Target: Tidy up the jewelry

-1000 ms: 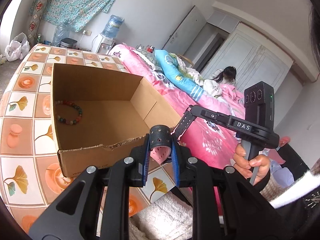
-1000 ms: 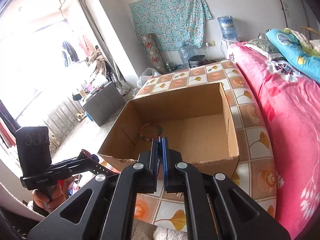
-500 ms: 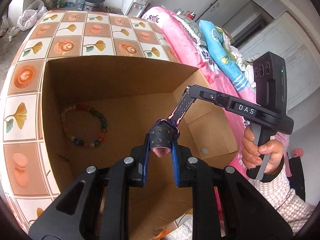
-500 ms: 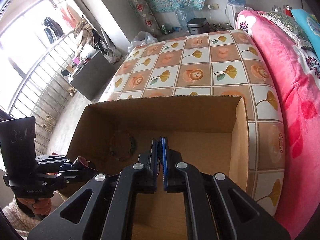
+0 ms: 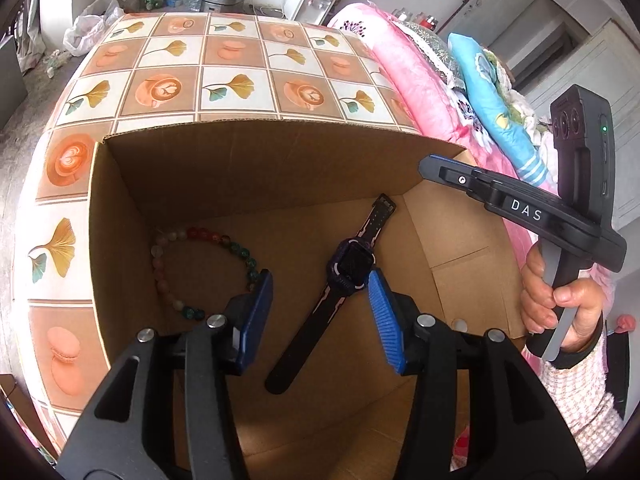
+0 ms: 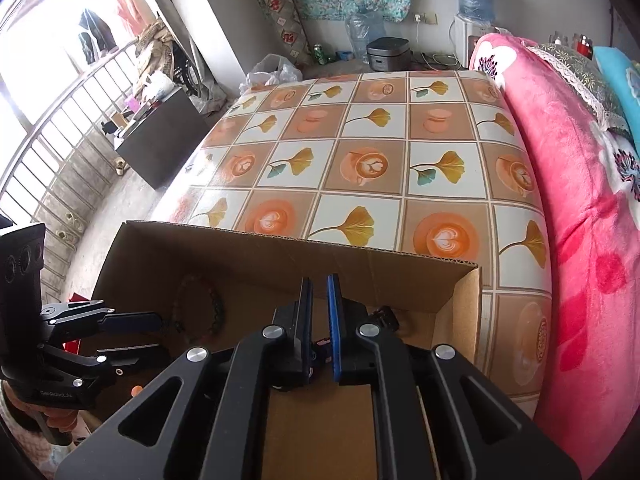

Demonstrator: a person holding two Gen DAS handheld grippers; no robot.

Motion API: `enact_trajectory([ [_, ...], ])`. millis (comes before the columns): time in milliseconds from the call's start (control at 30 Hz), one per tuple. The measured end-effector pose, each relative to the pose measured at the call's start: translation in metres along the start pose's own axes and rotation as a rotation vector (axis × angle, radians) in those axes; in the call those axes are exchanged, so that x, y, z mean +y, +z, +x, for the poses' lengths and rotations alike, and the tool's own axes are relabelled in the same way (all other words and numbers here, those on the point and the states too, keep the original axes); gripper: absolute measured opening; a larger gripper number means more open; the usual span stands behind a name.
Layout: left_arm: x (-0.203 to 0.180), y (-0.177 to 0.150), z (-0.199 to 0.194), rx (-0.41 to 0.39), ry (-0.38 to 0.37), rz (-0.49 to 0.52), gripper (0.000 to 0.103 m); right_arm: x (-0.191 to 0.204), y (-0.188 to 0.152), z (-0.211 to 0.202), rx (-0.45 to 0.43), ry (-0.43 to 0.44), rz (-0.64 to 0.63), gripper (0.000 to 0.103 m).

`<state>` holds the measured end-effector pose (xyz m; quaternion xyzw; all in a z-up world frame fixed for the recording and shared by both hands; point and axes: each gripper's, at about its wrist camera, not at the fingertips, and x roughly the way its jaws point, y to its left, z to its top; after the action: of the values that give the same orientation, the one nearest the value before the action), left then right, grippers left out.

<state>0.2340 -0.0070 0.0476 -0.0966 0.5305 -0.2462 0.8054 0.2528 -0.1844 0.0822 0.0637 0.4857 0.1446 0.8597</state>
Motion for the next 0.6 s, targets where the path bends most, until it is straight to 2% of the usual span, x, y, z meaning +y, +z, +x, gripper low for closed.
enact_trajectory([
  [167,-0.013,-0.021,-0.041,-0.128,-0.006,0.072,0.059,0.009,-0.012,-0.044,-0.099,0.017,-0.009,0.019],
  [233,-0.018,-0.036,-0.063,-0.194,-0.009,0.109,0.066,0.016,-0.023,-0.070,-0.152,0.026,-0.024,0.026],
  [300,-0.020,-0.055,-0.086,-0.262,-0.013,0.133,0.070,0.025,-0.039,-0.098,-0.211,0.031,-0.041,0.038],
  [400,-0.014,-0.086,-0.113,-0.334,-0.032,0.136,0.076,0.039,-0.071,-0.136,-0.294,0.036,-0.070,0.049],
  [500,-0.003,-0.117,-0.132,-0.366,-0.045,0.125,0.080,0.052,-0.108,-0.160,-0.343,0.051,-0.080,0.053],
  [600,0.010,-0.145,-0.134,-0.352,-0.031,0.108,0.083,0.064,-0.145,-0.168,-0.343,0.064,-0.070,0.054],
])
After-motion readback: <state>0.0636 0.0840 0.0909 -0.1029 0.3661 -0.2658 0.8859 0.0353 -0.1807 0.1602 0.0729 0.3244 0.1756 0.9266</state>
